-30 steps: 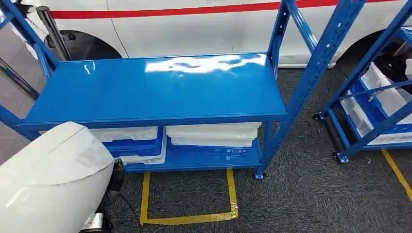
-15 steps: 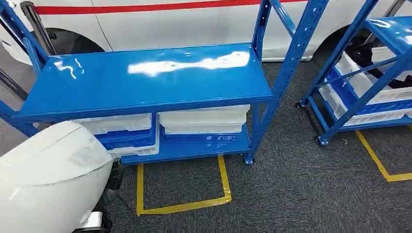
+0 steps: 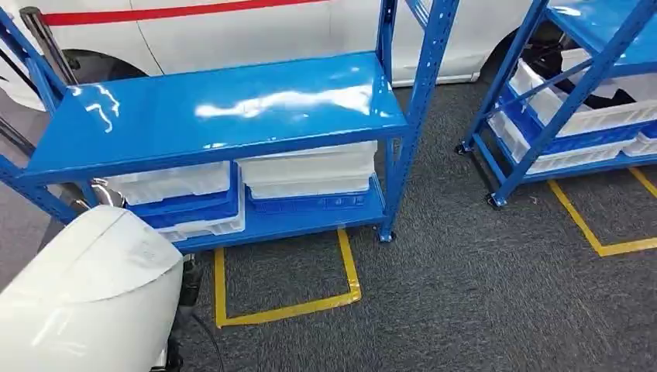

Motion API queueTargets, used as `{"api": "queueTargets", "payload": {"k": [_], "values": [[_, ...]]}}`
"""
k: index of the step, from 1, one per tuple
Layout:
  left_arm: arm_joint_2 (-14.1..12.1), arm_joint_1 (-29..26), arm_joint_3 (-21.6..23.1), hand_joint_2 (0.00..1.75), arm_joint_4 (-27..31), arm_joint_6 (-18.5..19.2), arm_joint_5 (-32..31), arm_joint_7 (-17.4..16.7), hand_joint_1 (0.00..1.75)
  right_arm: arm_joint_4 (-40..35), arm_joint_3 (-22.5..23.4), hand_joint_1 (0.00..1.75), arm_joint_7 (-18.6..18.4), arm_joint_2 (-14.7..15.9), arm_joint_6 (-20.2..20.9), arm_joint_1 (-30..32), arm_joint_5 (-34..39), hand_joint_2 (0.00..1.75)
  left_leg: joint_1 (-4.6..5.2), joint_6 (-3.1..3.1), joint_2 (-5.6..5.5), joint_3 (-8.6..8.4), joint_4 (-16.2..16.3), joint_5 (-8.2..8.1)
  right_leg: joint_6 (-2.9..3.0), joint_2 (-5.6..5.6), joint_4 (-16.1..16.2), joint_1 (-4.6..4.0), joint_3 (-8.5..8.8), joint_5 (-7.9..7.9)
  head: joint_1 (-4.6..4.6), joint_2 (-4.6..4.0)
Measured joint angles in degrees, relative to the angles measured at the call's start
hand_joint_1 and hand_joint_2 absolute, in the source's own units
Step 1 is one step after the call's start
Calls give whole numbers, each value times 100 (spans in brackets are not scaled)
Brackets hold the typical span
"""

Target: Take the parts from the cabinet and place them on the table.

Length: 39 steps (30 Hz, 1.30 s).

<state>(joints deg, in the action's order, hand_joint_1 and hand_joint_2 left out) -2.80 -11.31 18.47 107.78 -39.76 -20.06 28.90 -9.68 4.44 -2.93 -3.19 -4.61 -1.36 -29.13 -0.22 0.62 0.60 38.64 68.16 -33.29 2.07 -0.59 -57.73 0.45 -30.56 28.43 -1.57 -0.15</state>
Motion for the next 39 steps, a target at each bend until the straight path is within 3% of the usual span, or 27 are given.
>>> {"api": "queueTargets", "payload": {"k": [1, 2, 3, 4, 6, 7, 8, 10, 12, 14, 16, 17, 18, 19, 21, 22, 23, 27, 29, 31, 32, 33, 34, 36, 37, 38, 39], "values": [[0, -3, 0, 175, -2, 0, 0, 9, 175, 0, 2, 0, -6, 0, 0, 4, 0, 0, -2, 11, -1, 102, 421, -188, 1, -27, -7, -13, -66, -54, 2, 0], [0, -5, 0, 175, -2, -2, -2, 11, 175, 0, 2, 0, -20, 0, 0, 15, 0, 0, -2, 10, -2, 136, 690, -190, -1, -54, -12, -21, -140, -105, 2, 0], [0, -6, 0, 175, -4, -2, -2, 13, 175, 0, 2, 0, -28, 0, 0, 18, 0, 0, -1, 2, -6, 59, 694, -46, -6, -93, -20, -28, -209, -155, 0, 0], [0, -7, 0, 175, -9, -2, -2, 17, 175, 0, 2, 0, -39, 0, 0, 25, 0, 0, -1, -19, -22, -135, 464, 142, -13, -148, -30, -30, -269, -197, 0, 0], [0, -4, 2, 175, -9, -2, -11, 31, 175, 0, 2, 0, -66, -2, -2, 17, -2, 0, 5, -95, -192, -860, -598, 455, -38, -273, -68, -28, -337, -268, 2, 0], [0, 5, 0, 175, -9, -2, -13, 33, 175, 0, 2, 0, -66, -9, -2, 9, -7, 0, 6, -141, -407, -1126, -1052, 346, -61, -314, -80, -27, -375, -290, 0, 0], [2, -4, 2, 175, -7, -7, -22, 41, 175, 0, 4, 0, -68, -9, 0, -2, -17, 0, 4, -141, -435, -1241, -1213, 324, -94, -364, -94, -37, -400, -325, -2, 0], [0, -9, 4, 175, -9, -9, -37, 44, 175, 0, 4, 0, -68, -9, 0, 8, -26, 0, 36, -149, -340, -1199, -1219, 328, -170, -477, -78, -10, -429, -406, 2, 0], [2, -7, 11, 175, -7, -11, -42, 44, 175, 0, 4, 0, -68, -7, 0, 28, -35, 0, -12, -224, -224, -1183, -1340, 418, -247, -587, -75, -47, -432, -450, -4, 0], [11, -9, 20, 175, -7, -9, -46, 46, 175, 0, 7, 0, -70, -2, 2, 29, -41, 0, -3, -312, -51, -1197, -1398, 508, -251, -151, -590, -57, -698, -20, -28, 0], [9, -52, 17, 175, -7, -11, -46, 44, 175, 0, 7, 0, -70, -4, 15, 23, -44, 0, 28, -326, 92, -1127, -1370, 531, -296, -26, -1481, -22, -1064, 452, -26, 0], [11, -72, 20, 175, -7, -9, -48, 44, 175, 0, 7, 0, -70, -4, 13, 26, -44, 0, 29, -326, 168, -1092, -1346, 532, -311, -9, -1768, -5, -1168, 540, -28, 0], [11, -74, 20, 175, -7, -9, -48, 44, 175, 0, 7, 0, -70, -4, 15, 31, -44, 0, 28, -324, 239, -1055, -1317, 530, -333, 4, -1829, 12, -1153, 503, -26, 0], [11, -74, 22, 175, -7, -9, -50, 44, 175, 0, 7, 0, -70, -4, 18, 30, -46, 0, 24, -314, 308, -1035, -1286, 523, -350, 29, -1583, 36, -979, 338, -28, 0], [11, -73, 22, 175, -7, -11, -53, 44, 175, 0, 7, 0, -70, 0, 28, 39, -52, 0, 15, -268, 421, -1031, -1229, 492, -363, 180, -639, 66, -391, -54, -28, 0], [11, -73, 26, 175, -7, -11, -59, 44, 175, 0, 7, 0, -70, 2, 26, 34, -55, 0, 20, -230, 475, -1025, -1185, 467, -356, 388, -197, 60, -160, -68, -28, 0], [9, -79, 24, 175, -7, -11, -64, 44, 175, -2, 7, 0, -70, 0, 20, 21, -61, 0, 59, -182, 512, -979, -1131, 435, -292, 415, -136, -19, -148, -42, -29, 0], [9, -59, 35, 175, -7, -13, -90, 48, 175, -2, 9, 0, -70, 2, 15, 47, -68, 0, 52, -81, 697, -1012, -1112, 400, -135, 186, -119, -2, -199, -85, -20, 0], [9, -56, 35, 175, -2, -18, -94, 52, 175, -2, 9, 0, -70, 2, 15, 37, -70, 0, 1, -25, 178, -839, -707, 72, -75, 108, -106, 19, -219, -116, -15, 0], [9, -81, 35, 175, -4, -18, -96, 48, 175, -2, 9, 0, -70, 2, 15, 25, -70, 0, -4, -3, 13, -430, 174, -367, -46, 3, -111, 9, -252, -132, -17, 0], [9, -86, 35, 175, -4, -18, -96, 48, 175, -2, 9, 0, -70, 0, 26, 25, -72, 0, -4, 1, -7, -240, 566, -483, -41, -67, -118, 0, -266, -136, -20, 0], [9, -90, 35, 175, -4, -18, -96, 48, 175, -2, 9, 0, -70, 0, 41, 29, -79, 0, -4, -5, -9, -168, 703, -447, -41, -139, -127, -8, -267, -137, -17, 0], [7, -91, 35, 175, -4, -18, -96, 48, 175, -2, 9, 0, -70, 0, 42, 33, -88, 0, -4, -19, -12, -221, 570, -283, -41, -207, -137, -11, -261, -137, -20, 0], [7, -87, 35, 175, -4, -18, -96, 46, 175, -2, 9, 0, -70, 0, 42, 30, -87, 0, -5, -58, -95, -592, -276, 267, -43, -367, -160, -11, -248, -136, -18, 0], [7, -85, 35, 175, -4, -18, -98, 44, 175, -2, 9, 0, -70, 0, 42, 28, -87, 0, -17, -76, -279, -800, -762, 495, -48, -439, -169, -8, -250, -134, -20, 0], [7, -89, 35, 175, -4, -18, -98, 44, 175, -2, 9, 0, -70, -2, 50, 18, -87, 0, -26, -84, -558, -850, -936, 433, -82, -502, -202, -37, -287, -138, -22, 0], [7, -95, 35, 175, -2, -18, -101, 44, 175, -2, 9, 0, -70, -2, 66, 4, -87, 0, -33, -89, -522, -877, -1013, 411, -124, -577, -213, -14, -346, -164, -20, 0]]}}
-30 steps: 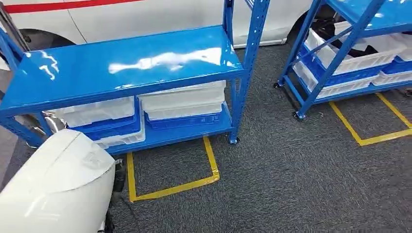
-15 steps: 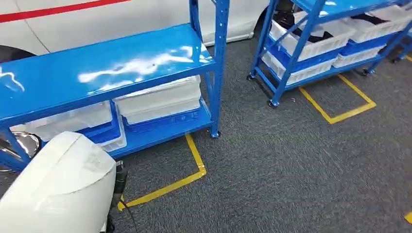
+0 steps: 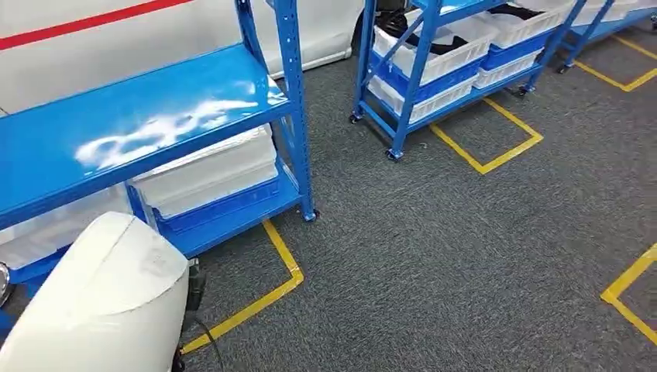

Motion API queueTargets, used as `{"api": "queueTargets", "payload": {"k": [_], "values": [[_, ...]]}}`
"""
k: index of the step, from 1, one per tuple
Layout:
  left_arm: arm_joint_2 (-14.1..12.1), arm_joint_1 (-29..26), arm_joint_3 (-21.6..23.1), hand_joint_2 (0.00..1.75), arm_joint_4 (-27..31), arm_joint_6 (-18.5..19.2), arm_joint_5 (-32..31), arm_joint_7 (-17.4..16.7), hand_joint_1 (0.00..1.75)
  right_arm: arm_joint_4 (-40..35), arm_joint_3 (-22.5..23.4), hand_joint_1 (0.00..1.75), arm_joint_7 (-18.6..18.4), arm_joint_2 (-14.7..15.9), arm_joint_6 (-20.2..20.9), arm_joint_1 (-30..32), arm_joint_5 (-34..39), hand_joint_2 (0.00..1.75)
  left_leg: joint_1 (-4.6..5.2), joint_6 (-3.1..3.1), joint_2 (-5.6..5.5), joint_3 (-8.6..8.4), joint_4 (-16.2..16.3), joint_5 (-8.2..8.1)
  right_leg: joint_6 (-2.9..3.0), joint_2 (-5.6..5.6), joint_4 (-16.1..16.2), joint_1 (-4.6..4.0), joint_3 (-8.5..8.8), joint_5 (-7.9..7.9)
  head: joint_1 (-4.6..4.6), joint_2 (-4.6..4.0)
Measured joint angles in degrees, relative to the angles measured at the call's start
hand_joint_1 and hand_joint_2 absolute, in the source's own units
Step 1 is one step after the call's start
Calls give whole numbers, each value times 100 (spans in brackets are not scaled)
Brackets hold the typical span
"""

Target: Take the parts from the cabinet and place them on the table.

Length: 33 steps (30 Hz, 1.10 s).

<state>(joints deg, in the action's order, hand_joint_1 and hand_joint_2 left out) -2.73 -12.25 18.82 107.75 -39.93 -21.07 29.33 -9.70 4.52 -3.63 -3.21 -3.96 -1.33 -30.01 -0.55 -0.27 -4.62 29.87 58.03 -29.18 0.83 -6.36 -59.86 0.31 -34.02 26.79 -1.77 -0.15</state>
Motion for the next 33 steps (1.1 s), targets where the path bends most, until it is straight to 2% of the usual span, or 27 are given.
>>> {"api": "queueTargets", "payload": {"k": [2, 3, 4, 5, 6, 7, 8, 9, 10, 11, 12, 13, 14, 15, 18, 19, 20, 21, 22, 23, 24, 25, 26, 28, 29, 30, 33], "values": [[0, 2, 0, 175, 0, 0, -2, -2, 175, 0, 2, 0, 0, 0, 2, 38, 0, 0, 35, -36, 101, 18, 14, 20, -84, -117, 42, 40, -44, -54, 2, 0], [0, 16, 2, 175, 0, 0, -2, -7, 175, 2, 2, 0, 0, 0, 4, 56, 0, 0, 7, -88, 171, 7, -44, 60, -129, -177, 54, 14, -62, -78, -2, 0], [4, 37, 17, 175, 0, 4, -2, -13, 175, 2, 2, 0, -7, 4, 4, 56, 0, 0, -21, -142, 280, -6, -106, 107, -128, 18, -32, 23, -78, -13, 2, 0], [4, 35, 26, 175, 0, 15, -4, -20, 175, 2, 2, 0, -7, 4, 9, 48, 2, 0, -6, -169, 330, -9, -133, 123, -135, 336, -213, -14, -172, 150, -18, 0], [7, 29, 39, 175, 0, 13, -7, -20, 175, 2, 2, 0, -13, 4, 33, 39, 2, 0, 10, -202, 422, -1, -133, 125, -150, 502, -592, -9, -344, 396, -13, 0], [4, 21, 44, 175, 0, 13, -11, -20, 175, 2, 2, 0, -13, 4, 33, 36, 2, 0, 22, -205, 502, 4, -130, 123, -163, 569, -1031, 4, -542, 616, -18, 0], [2, 11, 50, 175, 0, 13, -11, -20, 175, 2, 4, 0, -11, 2, 17, 36, 7, 0, 32, -210, 594, 12, -129, 119, -177, 584, -1442, 15, -730, 776, -13, 0], [4, 14, 59, 175, 0, 13, -11, -26, 175, 2, 7, 0, -11, 0, 4, 37, 4, 0, 37, -210, 667, 19, -125, 118, -190, 586, -1647, 24, -818, 816, -18, 0], [4, 19, 74, 175, 0, 13, -11, -44, 175, 2, 9, 0, -11, 2, 0, 37, 2, 0, 40, -209, 760, 21, -122, 113, -205, 598, -1603, 38, -776, 717, -13, 0], [4, 22, 79, 175, -2, 13, -11, -55, 175, 2, 11, 0, -11, 2, 2, 37, 2, 0, 41, -205, 828, 17, -118, 106, -211, 622, -1309, 45, -599, 531, -15, 0], [4, 24, 83, 175, 0, 13, -11, -57, 175, 2, 18, 0, -11, 2, 9, 39, 2, 0, 40, -197, 886, 7, -111, 91, -206, 674, -808, 47, -312, 290, -17, 0], [4, 25, 92, 175, 0, 13, -13, -57, 175, 2, 31, 0, -11, 2, 13, 39, 2, 0, 40, -178, 944, -10, -99, 72, -187, 816, -231, 44, 27, 70, -15, 0], [4, 23, 103, 175, 0, 13, -22, -57, 175, 2, 37, 0, -11, 2, 15, 35, 2, 0, 66, -147, 975, -16, -86, 52, -169, 1065, 57, 5, 160, 144, -17, 0], [4, 24, 107, 175, 0, 13, -24, -57, 175, 2, 39, 0, -2, 2, 9, 29, 2, 0, 93, -112, 1019, -12, -58, 31, -105, 1011, 84, -33, 154, 117, -9, 0], [4, 43, 122, 175, 0, 13, -26, -79, 175, 2, 48, 0, 0, 2, -2, 44, 2, 0, 84, -46, 1164, -47, -83, 28, -38, 846, 68, -65, 100, 113, -13, 0], [4, 47, 125, 175, 0, 13, -26, -81, 175, 2, 55, 0, 0, 2, 2, 42, 2, 0, 89, -17, 1174, -36, -65, -6, 11, 785, 115, 2, 138, 77, -9, 0], [4, 55, 122, 175, 0, 13, -26, -94, 175, 2, 57, 0, 0, -7, 17, 35, 2, 0, 49, 28, 857, 10, 88, -123, 35, 744, 142, 18, 140, 61, -13, 0], [4, 56, 125, 175, 0, 4, -31, -83, 175, 0, 61, 0, 0, -2, 28, 33, 0, 0, 42, 35, 648, 125, 369, -327, 47, 699, 141, 27, 134, 59, -6, 0], [4, 52, 125, 175, 0, 4, -33, -85, 175, 0, 66, 0, 0, 0, 28, 30, 0, 0, 26, 49, 554, 321, 799, -566, 66, 645, 137, 30, 130, 52, -9, 0], [4, 38, 127, 175, 0, 4, -28, -90, 175, 0, 68, 0, 0, 0, 28, 26, -2, 0, 16, 61, 518, 517, 1214, -752, 71, 585, 135, 24, 124, 48, -7, 0], [2, 36, 127, 175, 0, 4, -26, -94, 175, 0, 70, 0, 0, -2, 26, 25, -2, 0, 15, 69, 513, 689, 1559, -860, 71, 516, 123, 20, 112, 48, -9, 0], [2, 35, 127, 175, -4, 4, -22, -96, 175, 0, 72, 0, 0, -2, 26, 26, -2, 0, 15, 69, 511, 743, 1648, -799, 71, 433, 107, 19, 105, 48, -9, 0], [2, 36, 127, 175, -7, 4, -15, -98, 175, 2, 79, 0, 0, -2, 28, 27, -2, 0, 11, 60, 508, 664, 1457, -596, 70, 356, 94, 20, 106, 49, -7, 0], [2, 42, 127, 175, -7, 4, -11, -98, 175, 0, 85, 0, 2, -7, 22, 29, -9, 0, -5, 36, 439, 289, 630, -78, 61, 198, 67, 23, 110, 54, -7, 0], [4, 53, 127, 175, -7, 4, -9, -98, 175, 0, 85, 0, 2, -7, 18, 30, -9, 0, -26, 25, 209, 105, 180, 60, 38, 130, 43, 33, 95, 65, -9, 0], [4, 56, 129, 175, -9, 4, -4, -98, 175, 0, 87, 0, 2, -7, 17, 24, -13, 0, -21, 26, 45, 69, 113, -25, -3, 80, 23, 9, 54, 56, -11, 0], [4, 61, 127, 175, -9, 0, -2, -90, 175, 0, 92, 0, 2, -7, 22, 51, -17, 0, 11, -38, 149, 75, 72, -3, -122, -87, 43, 51, -34, -12, -11, 0]]}}
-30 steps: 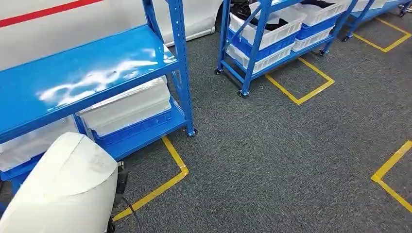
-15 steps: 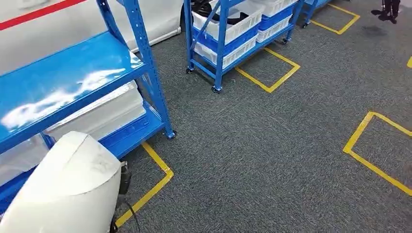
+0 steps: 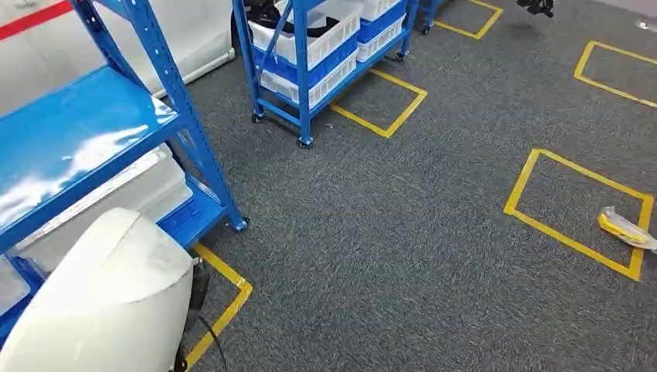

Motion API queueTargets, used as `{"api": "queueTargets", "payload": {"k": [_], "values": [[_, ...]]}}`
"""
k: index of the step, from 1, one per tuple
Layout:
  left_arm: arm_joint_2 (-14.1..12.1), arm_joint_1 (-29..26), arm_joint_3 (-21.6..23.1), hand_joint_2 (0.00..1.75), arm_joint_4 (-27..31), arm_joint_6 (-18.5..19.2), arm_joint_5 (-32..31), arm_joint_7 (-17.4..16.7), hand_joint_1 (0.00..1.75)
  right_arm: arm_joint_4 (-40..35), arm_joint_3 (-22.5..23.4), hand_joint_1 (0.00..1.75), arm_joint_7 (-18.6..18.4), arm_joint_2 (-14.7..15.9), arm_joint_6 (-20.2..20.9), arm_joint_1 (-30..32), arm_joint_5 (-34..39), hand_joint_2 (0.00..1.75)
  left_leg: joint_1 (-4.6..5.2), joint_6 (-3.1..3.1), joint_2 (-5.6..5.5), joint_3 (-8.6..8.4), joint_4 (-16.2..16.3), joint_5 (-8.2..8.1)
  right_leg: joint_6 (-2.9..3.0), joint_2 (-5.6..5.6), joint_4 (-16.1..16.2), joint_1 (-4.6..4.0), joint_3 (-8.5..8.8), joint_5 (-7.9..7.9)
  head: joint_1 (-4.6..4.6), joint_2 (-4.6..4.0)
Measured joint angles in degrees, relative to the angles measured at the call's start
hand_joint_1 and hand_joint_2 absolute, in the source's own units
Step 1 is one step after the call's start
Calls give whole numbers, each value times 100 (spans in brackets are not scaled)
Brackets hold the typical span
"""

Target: Take the parts from the cabinet and place them on the table.

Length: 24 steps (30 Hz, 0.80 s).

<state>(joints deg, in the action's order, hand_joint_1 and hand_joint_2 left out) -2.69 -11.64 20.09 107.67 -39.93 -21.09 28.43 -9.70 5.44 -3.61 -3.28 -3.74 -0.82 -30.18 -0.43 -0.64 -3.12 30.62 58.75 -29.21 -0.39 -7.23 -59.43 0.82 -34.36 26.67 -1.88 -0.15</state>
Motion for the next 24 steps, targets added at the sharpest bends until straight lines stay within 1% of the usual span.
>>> {"api": "queueTargets", "payload": {"k": [1, 2, 3, 4, 5, 6, 7, 8, 9, 10, 11, 12, 13, 14, 16, 17, 18, 19, 20, 21, 22, 23, 24], "values": [[2, 14, 7, 175, 0, 0, 0, 0, 175, 0, 0, 0, 0, 0, -4, 11, 0, 0, -23, -56, 66, -9, -54, 39, -41, -59, 5, -8, -19, -18, 0, 0], [7, 31, 11, 175, 0, 4, 2, -6, 175, 2, 2, 0, -2, 4, -13, 12, 0, 0, -37, -110, 158, -21, -96, 74, -50, 169, -62, -10, -20, 41, -7, 0], [9, 28, 11, 175, 0, 13, 2, -11, 175, 2, 2, 0, -2, 4, -15, 4, 0, 0, -30, -137, 214, -21, -109, 79, -69, 435, -232, -38, -99, 186, -13, 0], [15, 17, 11, 175, 0, 11, 2, -9, 175, 0, 2, 0, -2, 4, 2, -10, 0, 0, -9, -160, 303, -11, -110, 82, -88, 596, -640, -39, -292, 436, -9, 0], [15, -2, 11, 175, 0, 11, 2, -9, 175, 0, 2, 0, 0, 4, 13, -15, 0, 0, 11, -167, 389, -6, -108, 77, -99, 656, -1105, -32, -502, 660, -11, 0], [18, -16, 13, 175, 0, 11, 2, -9, 175, 0, 2, 0, 0, 0, 13, -14, 0, 0, 28, -178, 472, -1, -106, 71, -103, 673, -1481, -28, -673, 803, -9, 0], [18, -12, 13, 175, 0, 11, 0, -11, 175, 0, 2, 0, 0, 0, 13, -12, 0, 0, 43, -183, 554, 4, -102, 67, -103, 680, -1691, -28, -760, 832, -9, 0], [18, -7, 11, 175, 0, 11, 2, -13, 175, 0, 2, 0, 0, 0, 13, -11, -2, 0, 60, -188, 627, 1, -100, 63, -89, 690, -1614, -32, -701, 729, -11, 0], [18, -4, 11, 175, 0, 11, 2, -15, 175, 0, 2, 0, 0, 0, 11, -11, -4, 0, 74, -198, 692, -8, -100, 56, -62, 709, -1317, -39, -526, 545, -11, 0], [20, -3, 13, 175, 0, 11, 2, -13, 175, 0, 4, 0, 0, 0, 11, -11, -4, 0, 84, -196, 742, -24, -101, 49, -21, 758, -893, -63, -279, 337, -11, 0], [20, -3, 13, 175, 0, 11, 0, -11, 175, 0, 4, 0, 0, 2, 15, -9, -4, 0, 94, -192, 799, -49, -103, 37, 51, 906, -316, -112, 60, 106, -9, 0], [20, -1, 13, 175, 0, 11, -2, -9, 175, 0, 4, 0, 0, 9, 18, -14, -6, 0, 100, -181, 849, -61, -104, 26, 124, 1176, 14, -189, 231, 177, -9, 0], [20, 1, 13, 175, 0, 11, -2, -9, 175, 0, 4, 0, 0, 28, 18, -26, -15, 0, 125, -151, 896, -46, -89, 12, 150, 1183, 76, -216, 231, 167, -7, 0], [20, 8, 13, 175, 0, 11, -2, -22, 175, -2, 4, 0, 0, 26, 17, -30, -24, 0, 117, -126, 940, -47, -96, 12, 163, 1106, 69, -229, 202, 160, -9, 0], [24, 28, 24, 175, -9, 11, -7, -33, 175, -2, 7, 0, -11, 28, 33, -6, -30, 0, 122, -104, 1073, -90, -125, 7, 184, 983, 93, -227, 190, 148, -9, 0], [22, 43, 24, 175, -11, 11, -7, -33, 175, -2, 7, 0, -24, 26, 57, -9, -35, 0, 150, -67, 1083, -70, -94, -41, 215, 908, 195, -116, 256, 75, -6, 0], [24, 59, 24, 175, -26, 11, -9, -33, 175, -2, 9, 0, -33, 22, 85, -12, -41, 0, 114, -21, 773, -67, 11, -104, 211, 866, 225, -127, 272, 59, -9, 0], [24, 64, 26, 175, -31, 9, -13, -24, 175, -2, 9, 0, -41, 22, 111, -25, -55, 0, 92, 5, 529, 80, 337, -334, 221, 813, 225, -102, 262, 50, 4, 0], [24, 61, 26, 175, -37, 9, -15, -28, 175, -2, 9, 0, -50, 26, 109, -30, -63, 0, 67, 30, 430, 272, 755, -558, 234, 756, 217, -91, 248, 41, 2, 0], [24, 51, 28, 175, -57, 9, -6, -35, 175, -2, 9, 0, -52, 26, 103, -30, -66, 0, 38, 51, 377, 494, 1217, -752, 234, 683, 210, -87, 242, 40, 2, 0], [22, 52, 26, 175, -83, 9, 2, -44, 175, -2, 9, 0, -52, 26, 105, -30, -66, 0, 21, 73, 366, 661, 1542, -831, 234, 613, 199, -83, 232, 40, 2, 0], [22, 55, 26, 175, -101, 9, 2, -44, 175, -2, 9, 0, -52, 26, 116, -28, -66, 0, 8, 92, 366, 720, 1629, -776, 231, 535, 178, -75, 228, 42, 2, 0], [22, 64, 26, 175, -120, 9, 11, -41, 175, -2, 9, 0, -52, 26, 120, -26, -66, 0, -12, 107, 362, 646, 1423, -558, 217, 446, 149, -60, 228, 53, 2, 0]]}}
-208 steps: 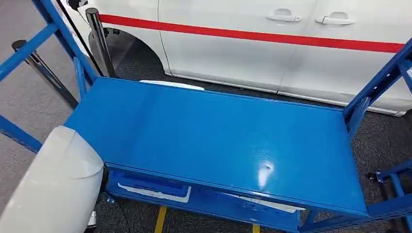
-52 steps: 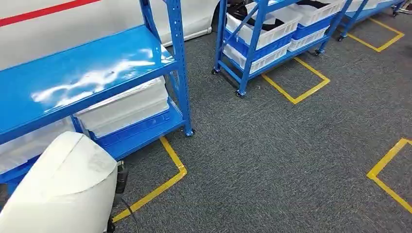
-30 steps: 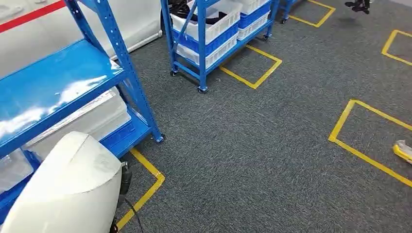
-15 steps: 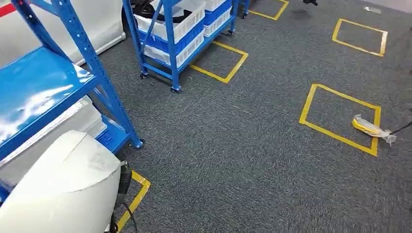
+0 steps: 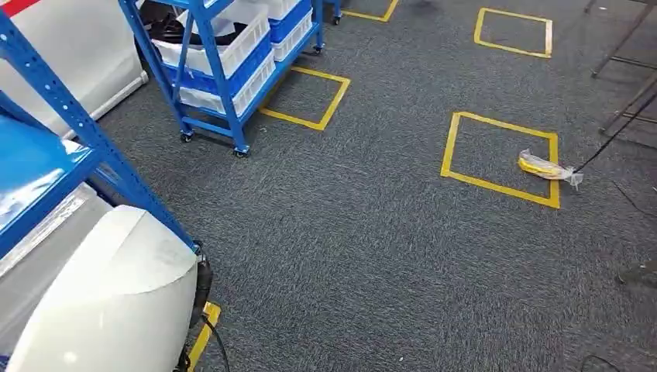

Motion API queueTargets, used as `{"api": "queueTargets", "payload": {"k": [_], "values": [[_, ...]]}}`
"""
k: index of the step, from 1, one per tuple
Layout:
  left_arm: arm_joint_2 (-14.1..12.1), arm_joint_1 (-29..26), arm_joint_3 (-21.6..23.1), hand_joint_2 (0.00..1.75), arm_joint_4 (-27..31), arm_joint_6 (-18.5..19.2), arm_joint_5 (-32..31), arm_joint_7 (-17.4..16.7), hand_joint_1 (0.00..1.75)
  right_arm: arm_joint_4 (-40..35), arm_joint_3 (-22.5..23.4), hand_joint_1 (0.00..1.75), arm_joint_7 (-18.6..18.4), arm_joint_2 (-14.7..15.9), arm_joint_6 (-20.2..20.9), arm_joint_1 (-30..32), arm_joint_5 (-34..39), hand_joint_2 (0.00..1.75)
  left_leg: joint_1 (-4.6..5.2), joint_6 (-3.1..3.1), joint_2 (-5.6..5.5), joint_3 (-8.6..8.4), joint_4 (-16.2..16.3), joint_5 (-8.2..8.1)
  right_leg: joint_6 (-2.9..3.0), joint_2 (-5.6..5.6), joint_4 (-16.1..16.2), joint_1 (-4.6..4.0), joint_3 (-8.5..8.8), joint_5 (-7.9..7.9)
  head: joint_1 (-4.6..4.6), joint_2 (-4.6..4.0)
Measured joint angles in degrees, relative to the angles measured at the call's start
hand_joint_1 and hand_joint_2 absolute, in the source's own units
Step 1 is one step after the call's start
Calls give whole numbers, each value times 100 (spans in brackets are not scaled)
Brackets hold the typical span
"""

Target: Take the parts from the cabinet and place them on the table.

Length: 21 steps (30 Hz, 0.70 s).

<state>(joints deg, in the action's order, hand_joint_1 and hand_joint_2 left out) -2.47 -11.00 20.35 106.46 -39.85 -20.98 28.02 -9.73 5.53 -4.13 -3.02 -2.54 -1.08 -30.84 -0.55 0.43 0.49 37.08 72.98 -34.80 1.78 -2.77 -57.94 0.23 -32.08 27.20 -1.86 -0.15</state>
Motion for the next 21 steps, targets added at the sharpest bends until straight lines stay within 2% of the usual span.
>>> {"api": "queueTargets", "payload": {"k": [1, 2, 3, 4, 5, 7, 8, 9, 10, 11, 13, 14, 15, 16, 17, 18, 19, 21], "values": [[0, 5, 0, 175, -13, 0, -2, 13, 175, 0, 0, 0, 15, 0, 0, 0, 0, 0, -21, 16, -15, -194, -436, 300, -27, -88, -40, 18, 0, 19, 0, 0], [0, 11, 0, 175, -15, 0, -2, 20, 175, 0, 0, 0, 44, -4, -7, 0, -2, 0, -47, 35, -90, -413, -928, 576, -65, -169, -89, 36, -7, 45, 0, 0], [0, 25, 0, 175, -20, 0, -2, 22, 175, 0, 0, 0, 61, -4, -28, 3, -4, 0, -80, 50, -326, -571, -1282, 621, -104, -228, -145, 51, -30, 78, -2, 0], [0, 33, 2, 175, -35, 0, 9, 20, 175, 0, 0, 0, 61, -2, -39, -13, -7, 0, -63, 41, -509, -592, -1361, 528, -143, -286, -201, 27, -89, 91, 0, 0], [4, 33, 2, 175, -41, 0, 20, 24, 175, 0, 0, 0, 61, -2, -42, -28, -11, 0, -73, -33, -469, -567, -1347, 548, -167, -336, -206, 17, -129, 77, 0, 0], [2, 41, -2, 175, -50, 13, 41, 28, 175, 0, 6, 0, 65, -2, -28, 12, -9, 0, -29, -110, -364, -568, -1353, 564, -256, -444, -165, 66, -176, 25, 0, 0], [4, 51, 6, 175, -50, 11, 42, 37, 175, 0, 13, 0, 74, 4, -30, 28, -11, 0, -61, -152, -309, -570, -1388, 590, -280, -490, -164, 62, -188, 17, 0, 0], [9, 65, 11, 175, -50, 7, 41, 42, 175, 0, 24, 0, 92, 20, -50, 28, -20, 0, -80, -191, -216, -576, -1410, 613, -291, -322, -234, 57, -201, 61, -4, 0], [15, 63, 13, 175, -50, 7, 44, 42, 175, 0, 22, 0, 105, 13, -59, 23, -20, 0, -75, -229, -156, -576, -1419, 615, -314, -14, -454, 24, -314, 235, -29, 0], [17, 62, 13, 175, -50, 9, 48, 39, 175, 0, 24, 0, 105, 13, -74, 7, -20, 0, -54, -241, -73, -564, -1418, 614, -338, 145, -863, 30, -516, 475, -31, 0], [17, 56, 11, 175, -66, 18, 72, 28, 175, 0, 26, 0, 103, 13, -74, 2, -20, 0, -16, -259, 87, -558, -1418, 602, -352, 240, -1711, 45, -921, 830, -31, 0], [17, 55, 13, 175, -76, 15, 81, 37, 175, 0, 26, 0, 105, 13, -74, 2, -22, 0, -2, -269, 168, -559, -1417, 594, -346, 247, -1905, 46, -1012, 842, -31, 0], [17, 57, 13, 175, -76, 13, 81, 44, 175, 0, 26, 0, 103, 13, -87, 5, -29, 0, 10, -274, 239, -568, -1417, 588, -330, 249, -1808, 43, -956, 721, -33, 0], [17, 66, 13, 175, -76, 13, 85, 44, 175, 0, 28, 0, 103, 13, -96, 6, -33, 0, 24, -273, 306, -584, -1417, 575, -293, 264, -1435, 32, -752, 480, -31, 0], [17, 74, 13, 175, -76, 26, 98, 39, 175, 0, 28, 0, 90, 13, -103, 9, -33, 0, 39, -274, 359, -607, -1418, 561, -240, 320, -937, 1, -478, 236, -33, 0], [17, 83, 17, 175, -76, 31, 103, 33, 175, 0, 33, 0, 70, 15, -101, 11, -33, 0, 46, -270, 409, -631, -1420, 549, -149, 504, -395, -61, -175, 27, -31, 0], [17, 81, 24, 175, -76, 35, 101, 33, 175, 0, 35, 0, 61, 39, -94, 0, -20, 0, 59, -256, 462, -641, -1426, 538, -57, 823, -181, -136, -79, 146, -28, 0], [20, 61, 37, 175, -76, 35, 92, 42, 175, 0, 35, 0, 61, 33, -87, -3, -11, 0, 54, -202, 574, -638, -1431, 532, -54, 684, -139, -169, -110, 90, -28, 0]]}}
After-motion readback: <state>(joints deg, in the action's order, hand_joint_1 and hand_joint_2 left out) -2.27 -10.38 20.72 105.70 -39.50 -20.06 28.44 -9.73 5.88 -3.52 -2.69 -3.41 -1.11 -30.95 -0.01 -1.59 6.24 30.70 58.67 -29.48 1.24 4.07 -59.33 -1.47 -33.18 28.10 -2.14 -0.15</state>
